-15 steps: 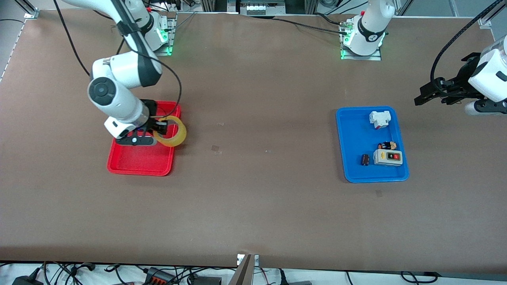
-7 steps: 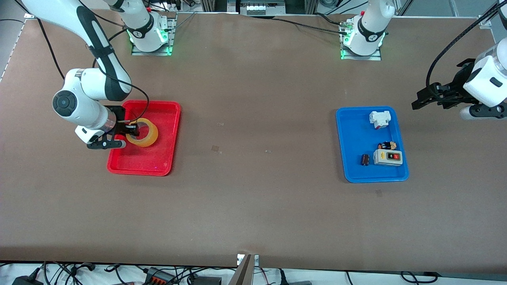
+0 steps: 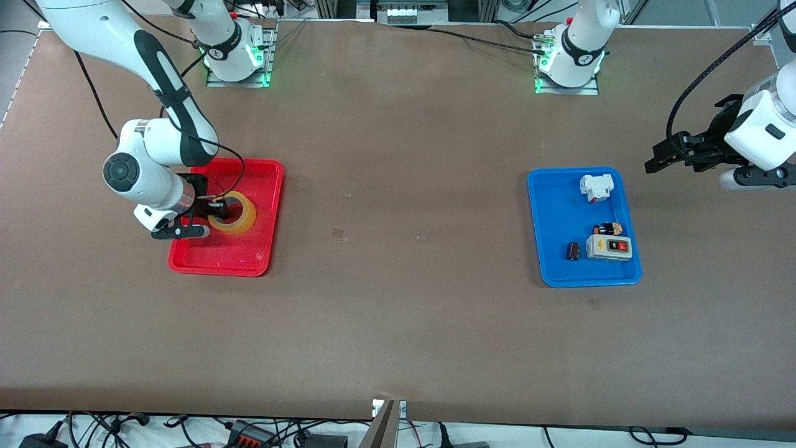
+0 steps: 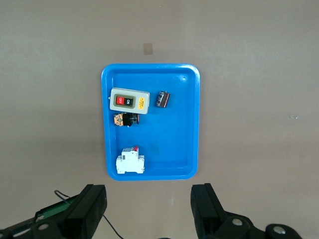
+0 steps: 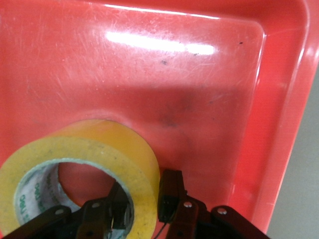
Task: Place and move tape with both arms
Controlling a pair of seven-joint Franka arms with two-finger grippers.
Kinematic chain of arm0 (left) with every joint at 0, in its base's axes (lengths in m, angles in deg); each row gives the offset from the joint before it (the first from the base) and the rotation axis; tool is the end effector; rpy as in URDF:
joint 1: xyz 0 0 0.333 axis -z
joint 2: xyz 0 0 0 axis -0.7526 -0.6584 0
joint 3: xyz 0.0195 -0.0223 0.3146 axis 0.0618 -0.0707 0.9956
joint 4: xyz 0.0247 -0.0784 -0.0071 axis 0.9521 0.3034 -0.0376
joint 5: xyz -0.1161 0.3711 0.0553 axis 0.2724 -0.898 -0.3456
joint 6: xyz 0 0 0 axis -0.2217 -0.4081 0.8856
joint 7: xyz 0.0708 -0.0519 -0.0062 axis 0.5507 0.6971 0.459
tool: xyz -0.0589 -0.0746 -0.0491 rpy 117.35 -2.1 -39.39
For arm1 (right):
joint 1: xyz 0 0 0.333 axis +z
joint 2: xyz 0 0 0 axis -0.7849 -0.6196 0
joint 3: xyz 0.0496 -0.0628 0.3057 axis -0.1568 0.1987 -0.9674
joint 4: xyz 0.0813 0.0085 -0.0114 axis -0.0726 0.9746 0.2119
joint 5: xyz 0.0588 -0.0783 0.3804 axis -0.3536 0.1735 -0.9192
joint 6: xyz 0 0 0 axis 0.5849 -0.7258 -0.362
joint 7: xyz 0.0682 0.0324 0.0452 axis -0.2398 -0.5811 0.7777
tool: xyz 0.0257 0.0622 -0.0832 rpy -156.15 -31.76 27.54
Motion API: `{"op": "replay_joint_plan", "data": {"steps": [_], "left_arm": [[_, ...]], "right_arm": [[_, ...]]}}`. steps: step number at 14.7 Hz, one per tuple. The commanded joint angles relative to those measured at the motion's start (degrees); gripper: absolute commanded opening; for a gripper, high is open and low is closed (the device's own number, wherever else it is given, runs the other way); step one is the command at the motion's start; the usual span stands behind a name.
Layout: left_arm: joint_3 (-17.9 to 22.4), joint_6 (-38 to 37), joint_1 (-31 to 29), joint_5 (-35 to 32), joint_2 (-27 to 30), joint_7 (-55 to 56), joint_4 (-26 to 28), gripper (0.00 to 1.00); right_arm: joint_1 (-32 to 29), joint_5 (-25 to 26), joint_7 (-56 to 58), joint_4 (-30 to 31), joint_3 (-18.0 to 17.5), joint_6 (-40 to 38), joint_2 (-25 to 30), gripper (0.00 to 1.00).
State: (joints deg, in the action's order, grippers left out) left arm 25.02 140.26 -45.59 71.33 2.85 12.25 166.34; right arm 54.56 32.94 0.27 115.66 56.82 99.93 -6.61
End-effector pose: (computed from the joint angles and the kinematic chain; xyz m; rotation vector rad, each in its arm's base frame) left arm 0.5642 -0.0236 0.5860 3.0924 0.0986 -0.1265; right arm 0.5382 0.0269 0.1973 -3.1233 -0.1106 0.1550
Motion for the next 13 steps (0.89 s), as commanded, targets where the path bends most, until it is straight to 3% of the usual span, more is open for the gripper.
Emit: {"op": "replay_joint_plan", "data": {"steps": [1, 4, 8, 13], "left_arm": [[-0.09, 0.52, -0.06, -1.00, 2.01, -1.14, 1.53, 1.00], [-0.09, 0.79, -0.06, -1.00, 2.01, -1.14, 1.53, 1.00], [-0.09, 2.10, -0.06, -1.17, 2.88, -1.14, 2.84, 1.00], [-0.18, 2.37, 0.02, -1.17, 5.00, -1.14, 4.52, 1.00]], "right_arm": [[-0.12, -0.27, 0.54, 0.07, -0.41, -0.06, 3.33, 1.00], [-0.48, -0.36, 0.20, -1.42, -0.41, -1.81, 7.10, 1.00], [-1.61, -0.54, -2.09, -7.21, -0.23, -12.34, 14.22, 0.99], [-2.59, -0.45, -7.61, -23.71, -0.23, -37.28, 17.58, 0.99]]}}
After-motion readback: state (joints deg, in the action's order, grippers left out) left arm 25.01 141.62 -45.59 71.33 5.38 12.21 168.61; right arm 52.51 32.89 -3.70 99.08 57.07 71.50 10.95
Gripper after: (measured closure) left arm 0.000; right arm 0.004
